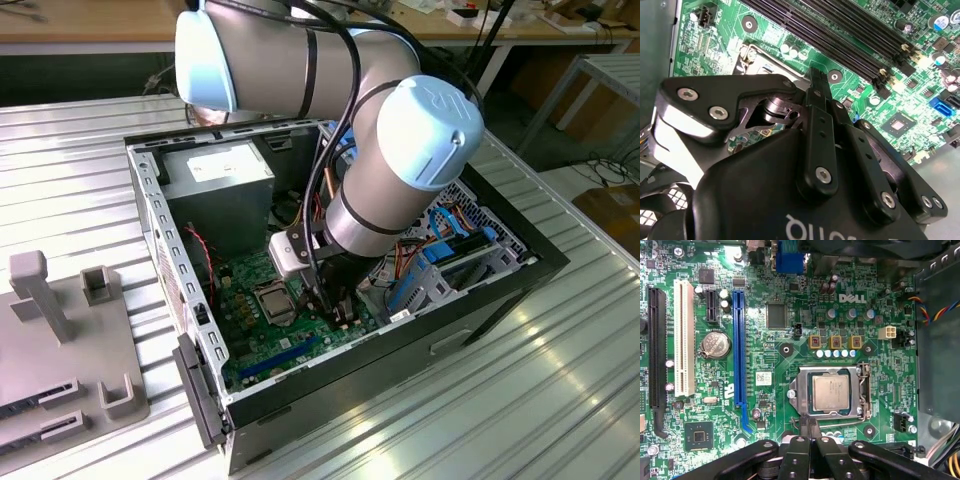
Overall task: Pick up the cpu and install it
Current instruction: 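Install the first cpu locking lever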
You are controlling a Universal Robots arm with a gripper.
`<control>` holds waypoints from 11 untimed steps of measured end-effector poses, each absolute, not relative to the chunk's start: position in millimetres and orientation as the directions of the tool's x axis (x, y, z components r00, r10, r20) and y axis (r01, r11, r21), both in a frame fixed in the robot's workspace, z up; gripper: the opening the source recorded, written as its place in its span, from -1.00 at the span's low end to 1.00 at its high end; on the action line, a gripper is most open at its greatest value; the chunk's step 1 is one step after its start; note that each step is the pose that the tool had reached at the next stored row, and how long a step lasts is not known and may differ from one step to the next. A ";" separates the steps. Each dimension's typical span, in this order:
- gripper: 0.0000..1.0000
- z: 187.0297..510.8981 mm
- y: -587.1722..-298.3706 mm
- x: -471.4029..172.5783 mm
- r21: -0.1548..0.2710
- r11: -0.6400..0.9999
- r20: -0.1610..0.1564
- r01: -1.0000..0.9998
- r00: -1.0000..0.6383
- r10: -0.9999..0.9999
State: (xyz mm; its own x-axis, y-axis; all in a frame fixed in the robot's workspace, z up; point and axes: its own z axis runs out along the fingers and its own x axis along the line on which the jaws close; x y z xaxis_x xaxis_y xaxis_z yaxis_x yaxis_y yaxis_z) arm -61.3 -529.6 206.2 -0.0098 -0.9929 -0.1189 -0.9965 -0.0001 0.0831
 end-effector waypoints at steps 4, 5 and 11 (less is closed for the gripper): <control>-0.79 204.8 -529.6 -59.9 0.083 0.000 -0.119 -0.997 -0.010 -0.993; -0.79 204.5 -529.6 -59.8 0.083 0.000 -0.119 -0.997 -0.010 -0.993; -0.79 202.7 -529.6 -58.3 0.083 0.000 -0.119 -0.997 -0.010 -0.993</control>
State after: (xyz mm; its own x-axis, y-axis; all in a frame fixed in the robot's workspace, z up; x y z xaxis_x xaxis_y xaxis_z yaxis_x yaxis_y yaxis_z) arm -58.3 -529.6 202.7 -0.0099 -0.9928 -0.1190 -0.9965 0.0000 0.0831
